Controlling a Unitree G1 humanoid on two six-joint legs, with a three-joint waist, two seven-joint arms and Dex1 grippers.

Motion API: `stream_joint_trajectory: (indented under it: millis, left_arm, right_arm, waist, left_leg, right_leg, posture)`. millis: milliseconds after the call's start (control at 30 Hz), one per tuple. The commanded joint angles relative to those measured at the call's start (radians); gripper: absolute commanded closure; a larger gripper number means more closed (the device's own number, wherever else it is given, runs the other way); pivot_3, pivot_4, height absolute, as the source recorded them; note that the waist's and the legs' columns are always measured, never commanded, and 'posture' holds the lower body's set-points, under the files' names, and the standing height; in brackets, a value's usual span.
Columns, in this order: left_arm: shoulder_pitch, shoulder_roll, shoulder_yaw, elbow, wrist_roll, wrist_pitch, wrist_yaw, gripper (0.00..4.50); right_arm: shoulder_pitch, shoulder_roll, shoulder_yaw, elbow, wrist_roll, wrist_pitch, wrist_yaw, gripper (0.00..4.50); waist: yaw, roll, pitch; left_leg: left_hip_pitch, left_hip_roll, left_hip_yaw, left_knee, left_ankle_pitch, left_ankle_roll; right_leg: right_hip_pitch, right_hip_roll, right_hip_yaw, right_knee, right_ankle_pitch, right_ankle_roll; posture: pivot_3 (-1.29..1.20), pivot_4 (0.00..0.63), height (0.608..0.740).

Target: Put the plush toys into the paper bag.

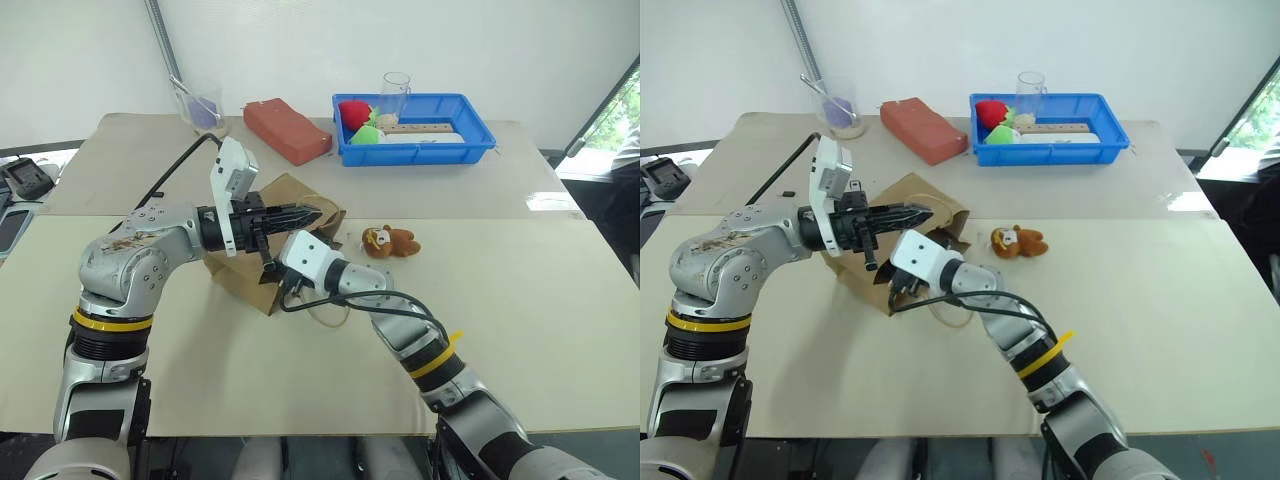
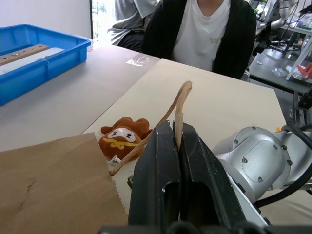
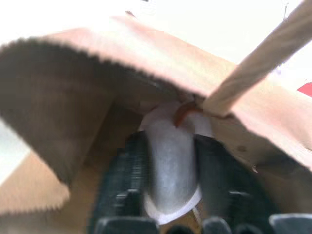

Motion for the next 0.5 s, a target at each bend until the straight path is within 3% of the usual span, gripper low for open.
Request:
stream_joint_trajectory:
  millis: [33,100,233,400,500]
  left_arm:
    - [-0.011,-0.002,0.016,-0.021,-0.002,-0.016,0.012,4.50]
    - [-0.008,-0.002,0.016,-0.022,-0.001,-0.018,0.014,4.50]
    - [-0.004,-0.003,0.016,-0.019,0.001,-0.024,0.018,4.50]
    - [0.003,-0.003,0.014,-0.021,0.005,-0.030,0.021,4.50]
    - [0.008,-0.003,0.014,-0.022,0.007,-0.034,0.022,4.50]
  right_arm:
    - [0.029,-0.003,-0.033,-0.043,0.020,-0.003,-0.006,1.25]
    - [0.056,-0.029,-0.039,-0.096,0.033,0.023,0.024,0.62]
    - [0.129,-0.109,-0.089,-0.244,0.094,0.125,0.098,0.62]
    - [0.218,-0.301,-0.186,-0.473,0.224,0.255,0.249,0.62]
    - [0.232,-0.403,-0.247,-0.501,0.221,0.249,0.258,0.62]
  waist:
    - [0.000,0.000,0.000]
    - [0.000,0.000,0.000]
    - [0.000,0.000,0.000]
    - [0.002,0.000,0.000]
    - [0.000,0.000,0.000]
  left_leg:
    - [0.000,0.000,0.000,0.000,0.000,0.000]
    - [0.000,0.000,0.000,0.000,0.000,0.000]
    - [0.000,0.000,0.000,0.000,0.000,0.000]
    - [0.000,0.000,0.000,0.000,0.000,0.000]
    - [0.000,0.000,0.000,0.001,0.000,0.000]
  right_leg:
    - [0.000,0.000,0.000,0.000,0.000,0.000]
    - [0.000,0.000,-0.001,0.000,0.000,0.000]
    - [0.000,0.000,-0.001,0.000,0.000,0.000]
    - [0.002,0.000,-0.003,-0.001,0.000,0.000]
    - [0.002,0.000,-0.004,-0.001,0.000,0.000]
  posture:
    - [0.00,0.150,0.740]
    - [0.00,0.150,0.740]
    - [0.00,0.150,0.740]
    - [0.00,0.150,0.740]
    - [0.00,0.150,0.740]
